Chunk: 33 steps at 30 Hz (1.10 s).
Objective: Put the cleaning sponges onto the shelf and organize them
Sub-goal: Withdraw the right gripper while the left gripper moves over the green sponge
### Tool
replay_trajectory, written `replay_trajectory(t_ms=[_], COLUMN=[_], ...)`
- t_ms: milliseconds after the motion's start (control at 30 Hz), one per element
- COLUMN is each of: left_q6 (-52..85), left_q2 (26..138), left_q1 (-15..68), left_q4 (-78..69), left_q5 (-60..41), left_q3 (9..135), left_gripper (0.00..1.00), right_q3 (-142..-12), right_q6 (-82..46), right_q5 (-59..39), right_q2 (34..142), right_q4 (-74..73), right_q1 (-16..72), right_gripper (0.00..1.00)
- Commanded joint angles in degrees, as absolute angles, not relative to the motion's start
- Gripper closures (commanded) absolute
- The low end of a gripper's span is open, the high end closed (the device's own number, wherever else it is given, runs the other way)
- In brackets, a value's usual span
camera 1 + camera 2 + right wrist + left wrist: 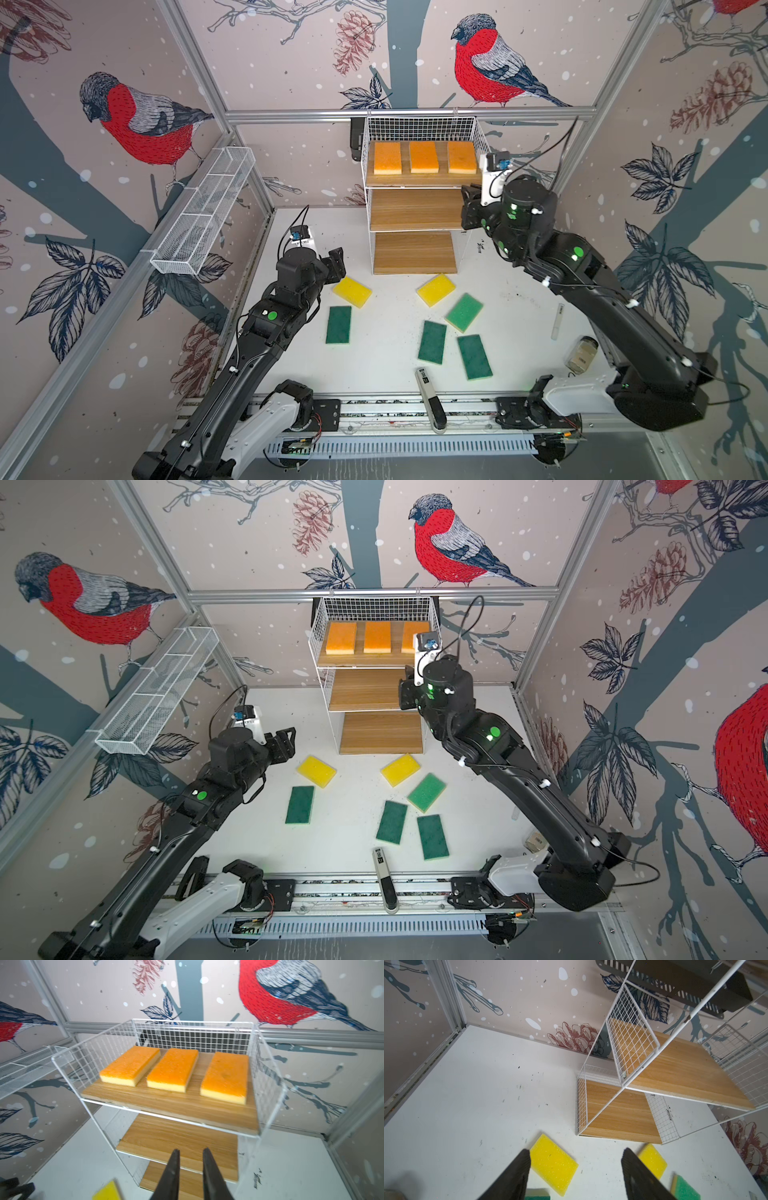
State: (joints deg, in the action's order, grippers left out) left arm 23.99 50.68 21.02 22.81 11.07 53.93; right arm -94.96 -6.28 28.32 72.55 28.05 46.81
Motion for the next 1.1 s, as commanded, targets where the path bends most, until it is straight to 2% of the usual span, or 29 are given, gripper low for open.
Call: replay_trajectory(t_ms=[0,167,367,500,667,933,1067], left_q6=[23.2,25.5,31.2,34.5,37.7,41.1,44.6], left_q2=[51.1,51.6,52.6,53.4,53.9,54.3,54.6], left_q1=[20.8,21.0,23.9,27.7,28.8,31.0,32.3], left_q4=[29.0,33.2,33.4,32.8,30.2,33.1,33.9], left_q5=[11.9,10.5,10.1,13.4,12.1,14.8,16.1], left_q3=[54.4,52.6,47.6,44.2,39.3,34.7,33.6], left_gripper=[0.28,0.25,0.23,0.23,0.22,0.18,0.16], right_q3=[-87.0,-71.7,-56.5,-48.2,-41.4,-35.7,-34.7], right_q6=[-9.3,-12.9,-16.2,-19.0,-22.0,-24.2,-24.8], right_q5=[29.5,25.1,14.9,10.3,4.4,1.7,-1.0], right_q2=[64.9,53.3,48.5,46.6,46.1,46.0,46.8], right_q4=[26.0,24.4,22.6,19.2,16.1,14.2,12.5], right_q1=[44.0,35.9,25.9,20.6,14.9,10.9,9.6], right_gripper=[0.68,0.49,0.33,0.27,0.24,0.09,0.07])
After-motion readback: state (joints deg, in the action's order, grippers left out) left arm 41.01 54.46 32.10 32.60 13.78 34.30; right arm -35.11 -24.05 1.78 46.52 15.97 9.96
